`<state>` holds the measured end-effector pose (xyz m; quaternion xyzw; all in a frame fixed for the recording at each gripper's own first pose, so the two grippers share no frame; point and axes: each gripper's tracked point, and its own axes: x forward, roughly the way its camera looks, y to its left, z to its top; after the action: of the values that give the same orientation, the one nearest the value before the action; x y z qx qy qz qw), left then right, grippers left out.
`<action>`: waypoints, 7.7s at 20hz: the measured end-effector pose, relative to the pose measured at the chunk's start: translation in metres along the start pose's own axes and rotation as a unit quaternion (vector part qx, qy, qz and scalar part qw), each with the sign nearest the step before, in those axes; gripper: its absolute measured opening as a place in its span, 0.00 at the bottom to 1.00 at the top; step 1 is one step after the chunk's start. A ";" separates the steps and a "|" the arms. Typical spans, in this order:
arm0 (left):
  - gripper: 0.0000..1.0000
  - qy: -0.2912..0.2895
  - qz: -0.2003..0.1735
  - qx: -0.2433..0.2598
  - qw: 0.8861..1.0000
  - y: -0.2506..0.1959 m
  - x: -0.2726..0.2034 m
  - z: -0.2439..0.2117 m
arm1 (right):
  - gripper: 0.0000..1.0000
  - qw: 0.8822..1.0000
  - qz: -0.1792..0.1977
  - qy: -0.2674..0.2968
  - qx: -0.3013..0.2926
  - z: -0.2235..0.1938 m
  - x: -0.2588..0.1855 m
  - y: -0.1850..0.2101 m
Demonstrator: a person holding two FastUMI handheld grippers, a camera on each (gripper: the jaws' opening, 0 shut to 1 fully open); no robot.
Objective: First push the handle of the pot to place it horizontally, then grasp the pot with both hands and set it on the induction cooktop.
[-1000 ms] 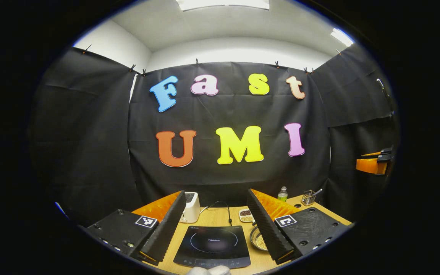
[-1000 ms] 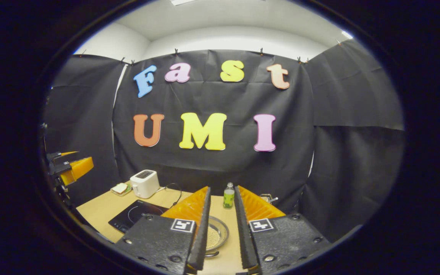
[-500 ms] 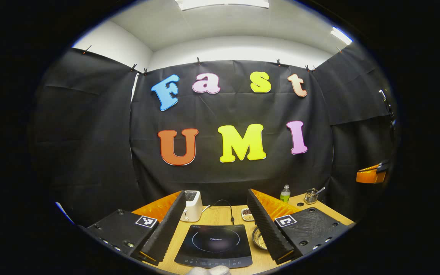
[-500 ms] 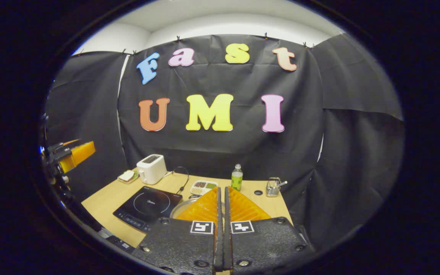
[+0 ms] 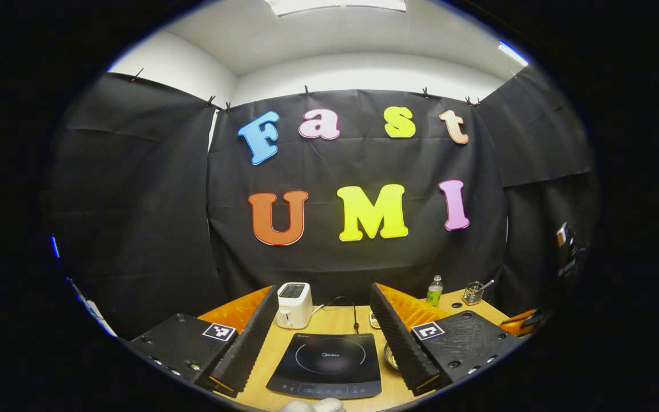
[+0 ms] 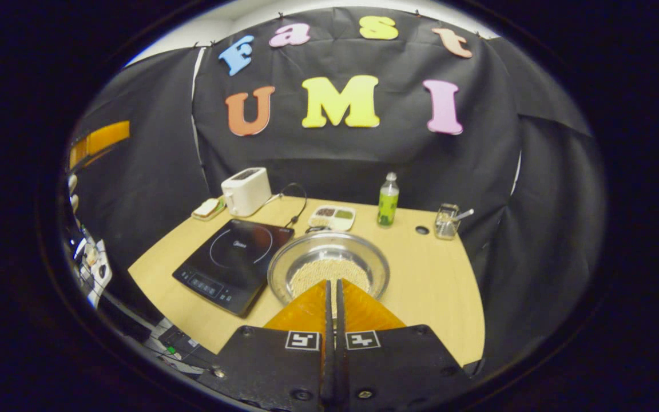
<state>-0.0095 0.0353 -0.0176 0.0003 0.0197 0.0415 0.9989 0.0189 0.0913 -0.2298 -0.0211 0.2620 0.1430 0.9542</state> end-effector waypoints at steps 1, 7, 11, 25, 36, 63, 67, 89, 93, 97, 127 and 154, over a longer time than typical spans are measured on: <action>0.96 0.000 0.004 0.003 1.000 0.003 -0.003 0.002 | 0.02 1.000 0.009 0.016 0.002 -0.014 0.011 0.006; 0.96 0.013 0.033 0.007 0.999 0.022 -0.014 0.001 | 0.04 0.993 0.053 0.105 0.012 -0.090 0.069 0.035; 0.96 0.027 0.051 0.007 0.998 0.029 -0.014 -0.006 | 0.04 0.988 0.063 0.143 -0.002 -0.114 0.094 0.040; 0.96 0.041 0.061 0.008 0.997 0.013 -0.007 -0.009 | 0.00 0.982 0.050 0.180 0.010 -0.136 0.116 0.003; 0.96 0.047 0.085 0.001 0.995 -0.004 -0.013 -0.007 | 0.00 0.981 0.036 0.188 0.013 -0.140 0.113 -0.047; 0.96 0.058 0.142 0.008 0.988 -0.037 -0.016 -0.006 | 0.04 0.971 0.078 0.223 0.034 -0.132 0.129 -0.081; 0.96 0.062 0.149 0.009 0.987 -0.046 -0.016 -0.006 | 0.01 0.973 0.074 0.216 0.037 -0.122 0.136 -0.098; 0.97 0.091 0.204 0.018 0.975 -0.062 -0.026 -0.019 | 0.00 0.975 0.052 0.209 0.058 -0.094 0.173 -0.170; 0.97 0.095 0.208 0.019 0.973 -0.064 -0.027 -0.022 | 0.03 0.976 0.048 0.205 0.053 -0.086 0.181 -0.176; 0.97 0.095 0.208 0.023 0.973 -0.067 -0.026 -0.020 | 0.03 0.978 0.042 0.199 0.048 -0.079 0.190 -0.188; 0.96 0.342 -0.106 -0.131 0.924 -0.148 0.142 -0.302 | 0.82 0.993 -0.065 0.091 0.044 -0.012 0.140 -0.202; 0.78 0.427 -0.123 -0.051 0.894 -0.206 0.186 -0.366 | 0.49 0.975 -0.085 0.202 0.042 -0.033 0.214 -0.223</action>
<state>0.1786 -0.1546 -0.3911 -0.0711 0.4421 -0.0846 0.8902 0.2413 -0.0700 -0.3743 -0.0311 0.4521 0.0434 0.8904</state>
